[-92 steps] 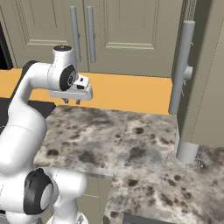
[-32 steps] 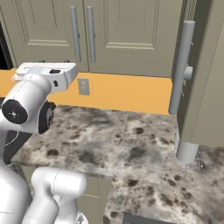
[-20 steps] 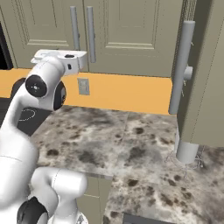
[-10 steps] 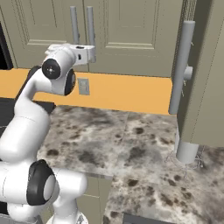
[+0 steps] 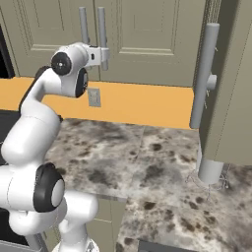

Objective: Open the cabinet directly in front. Then move the wine and the cup to the dining counter with the jar on it.

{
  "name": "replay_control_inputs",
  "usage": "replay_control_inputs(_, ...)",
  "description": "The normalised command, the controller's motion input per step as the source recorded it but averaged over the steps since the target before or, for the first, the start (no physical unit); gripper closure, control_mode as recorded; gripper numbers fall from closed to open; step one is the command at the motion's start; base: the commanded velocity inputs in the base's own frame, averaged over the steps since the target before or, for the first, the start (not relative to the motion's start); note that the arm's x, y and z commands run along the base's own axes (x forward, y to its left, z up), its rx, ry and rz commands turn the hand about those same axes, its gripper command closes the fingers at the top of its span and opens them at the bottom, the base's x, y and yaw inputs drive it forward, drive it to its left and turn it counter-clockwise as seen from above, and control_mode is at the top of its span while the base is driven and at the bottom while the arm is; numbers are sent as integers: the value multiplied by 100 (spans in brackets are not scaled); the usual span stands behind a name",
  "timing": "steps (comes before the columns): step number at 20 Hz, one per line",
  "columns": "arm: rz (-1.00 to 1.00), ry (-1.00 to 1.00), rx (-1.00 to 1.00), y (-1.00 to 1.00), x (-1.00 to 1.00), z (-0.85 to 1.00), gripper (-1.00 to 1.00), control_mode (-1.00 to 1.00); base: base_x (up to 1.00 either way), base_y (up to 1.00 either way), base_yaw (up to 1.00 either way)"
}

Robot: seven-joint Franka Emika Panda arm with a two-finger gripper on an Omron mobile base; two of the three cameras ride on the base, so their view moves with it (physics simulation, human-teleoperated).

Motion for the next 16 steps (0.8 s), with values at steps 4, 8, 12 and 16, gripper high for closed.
replay_control_inputs(4, -1, 9, 0, 0, 65, -6, 100, -100, 0, 0, 0)
replay_control_inputs(8, 0, 0, 0, 0, 0, 0, 100, -100, 0, 0, 0)
replay_control_inputs(12, 0, 0, 0, 0, -10, 0, 100, -100, 0, 0, 0)
replay_control_inputs(16, 0, 0, 0, 15, -42, 9, 100, -100, 0, 0, 0)
